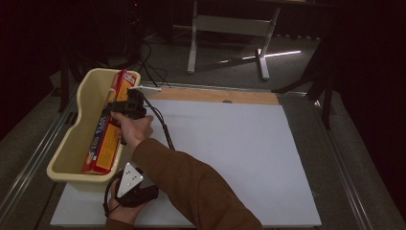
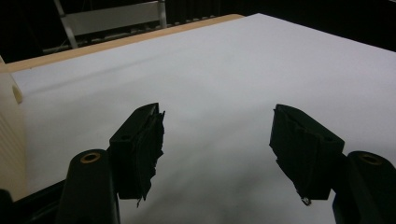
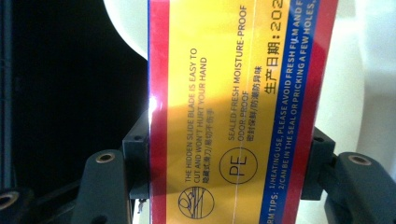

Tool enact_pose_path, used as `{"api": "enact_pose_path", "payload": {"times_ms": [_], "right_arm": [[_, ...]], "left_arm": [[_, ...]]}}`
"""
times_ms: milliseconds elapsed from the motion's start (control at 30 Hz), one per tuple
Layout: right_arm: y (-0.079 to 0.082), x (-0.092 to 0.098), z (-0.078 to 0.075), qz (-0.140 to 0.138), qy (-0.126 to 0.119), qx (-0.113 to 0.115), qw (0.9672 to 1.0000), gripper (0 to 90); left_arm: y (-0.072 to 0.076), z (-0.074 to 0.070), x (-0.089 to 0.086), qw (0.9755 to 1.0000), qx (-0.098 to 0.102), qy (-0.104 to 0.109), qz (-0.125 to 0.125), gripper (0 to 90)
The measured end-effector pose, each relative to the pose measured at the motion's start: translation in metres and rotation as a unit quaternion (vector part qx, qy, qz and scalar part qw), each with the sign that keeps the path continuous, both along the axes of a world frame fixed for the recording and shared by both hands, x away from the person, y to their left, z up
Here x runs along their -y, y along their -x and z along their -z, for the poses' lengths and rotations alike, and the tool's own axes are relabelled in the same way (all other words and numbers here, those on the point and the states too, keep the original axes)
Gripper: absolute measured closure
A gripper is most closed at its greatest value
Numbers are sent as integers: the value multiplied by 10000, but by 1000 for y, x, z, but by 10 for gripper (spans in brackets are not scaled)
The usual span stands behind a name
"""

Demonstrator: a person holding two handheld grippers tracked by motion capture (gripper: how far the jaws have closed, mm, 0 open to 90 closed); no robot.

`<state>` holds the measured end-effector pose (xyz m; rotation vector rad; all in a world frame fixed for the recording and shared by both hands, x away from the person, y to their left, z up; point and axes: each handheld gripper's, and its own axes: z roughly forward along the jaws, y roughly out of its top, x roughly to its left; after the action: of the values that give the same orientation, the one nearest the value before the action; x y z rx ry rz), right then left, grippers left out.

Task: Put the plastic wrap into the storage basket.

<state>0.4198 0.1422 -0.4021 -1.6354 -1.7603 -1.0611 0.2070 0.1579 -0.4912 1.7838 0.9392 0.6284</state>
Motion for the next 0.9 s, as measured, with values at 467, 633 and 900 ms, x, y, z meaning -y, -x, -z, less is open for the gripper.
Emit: {"api": "enact_pose_path", "payload": {"times_ms": [467,633,900], "right_arm": [[-1,3,-1,-5,332,-157,9993,354],[-1,3,-2,7,411,-185,9990,347],[-5,12,-17,27,56,-297,9995,351]], "left_arm": [[0,0,1,10000,3,-12,-4,339],[0,0,0,10000,5,-7,-6,340],[-1,0,1,10000,-15,-10,3,338]]}}
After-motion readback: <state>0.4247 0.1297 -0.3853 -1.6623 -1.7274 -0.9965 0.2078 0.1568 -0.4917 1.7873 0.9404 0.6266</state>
